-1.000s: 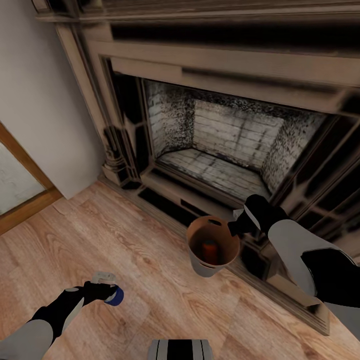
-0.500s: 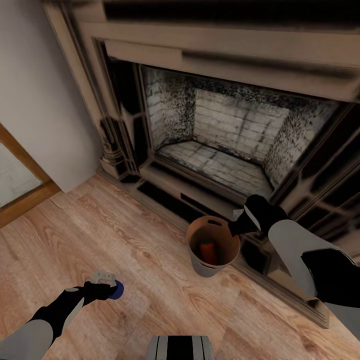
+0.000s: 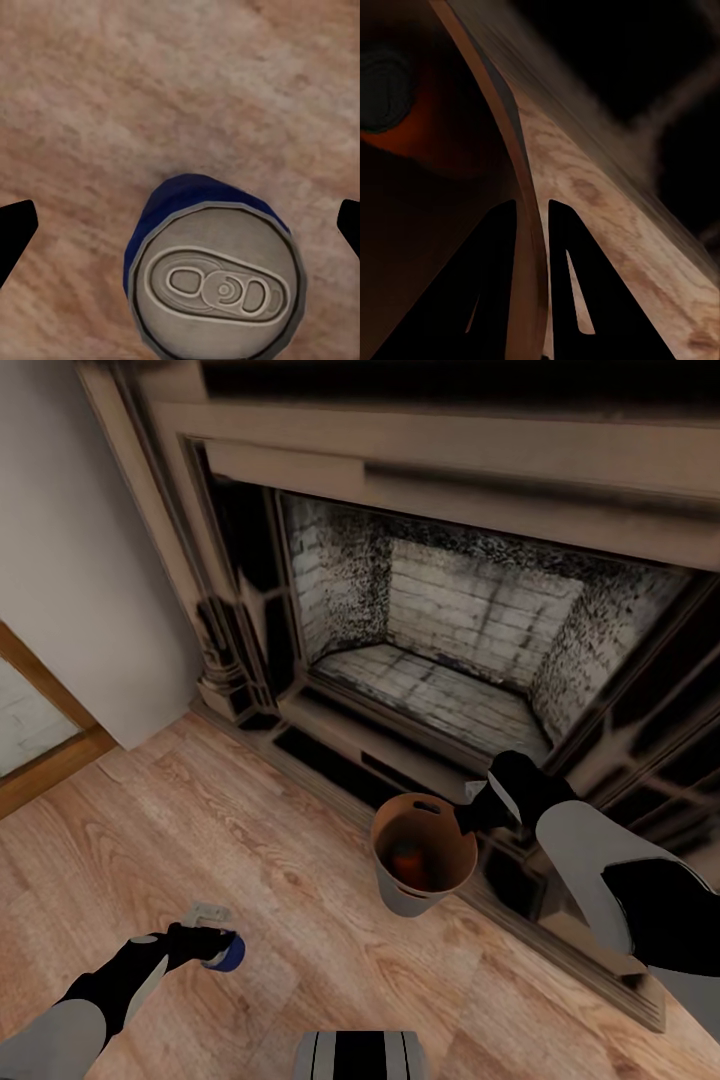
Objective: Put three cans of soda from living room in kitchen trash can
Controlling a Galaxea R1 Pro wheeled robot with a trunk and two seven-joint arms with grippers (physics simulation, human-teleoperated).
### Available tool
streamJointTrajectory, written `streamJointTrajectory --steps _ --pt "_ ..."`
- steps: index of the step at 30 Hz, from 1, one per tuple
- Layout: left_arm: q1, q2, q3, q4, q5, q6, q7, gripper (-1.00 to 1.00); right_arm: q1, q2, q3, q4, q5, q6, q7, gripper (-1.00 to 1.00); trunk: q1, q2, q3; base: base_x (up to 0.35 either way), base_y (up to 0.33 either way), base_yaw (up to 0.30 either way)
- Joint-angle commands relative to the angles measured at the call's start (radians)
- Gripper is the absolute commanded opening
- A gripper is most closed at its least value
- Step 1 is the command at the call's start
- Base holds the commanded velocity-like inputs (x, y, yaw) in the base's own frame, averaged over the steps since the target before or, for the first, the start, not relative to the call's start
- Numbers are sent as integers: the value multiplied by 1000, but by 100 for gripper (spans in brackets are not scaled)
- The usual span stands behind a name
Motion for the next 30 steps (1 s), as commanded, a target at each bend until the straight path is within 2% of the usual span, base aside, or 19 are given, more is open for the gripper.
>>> streamJointTrajectory --steps 1,26,30 --pt "0 0 0 0 0 0 0 100 -1 0 -5 -5 4 0 1 -100 0 0 0 34 0 0" --pt "0 -6 0 1 -2 2 4 100 -1 -1 -7 -5 4 0 1 -100 0 0 0 4 0 0" --pt "0 -14 -2 1 -4 7 6 100 -1 -1 -8 -5 4 0 1 -100 2 -1 -16 0 0 0"
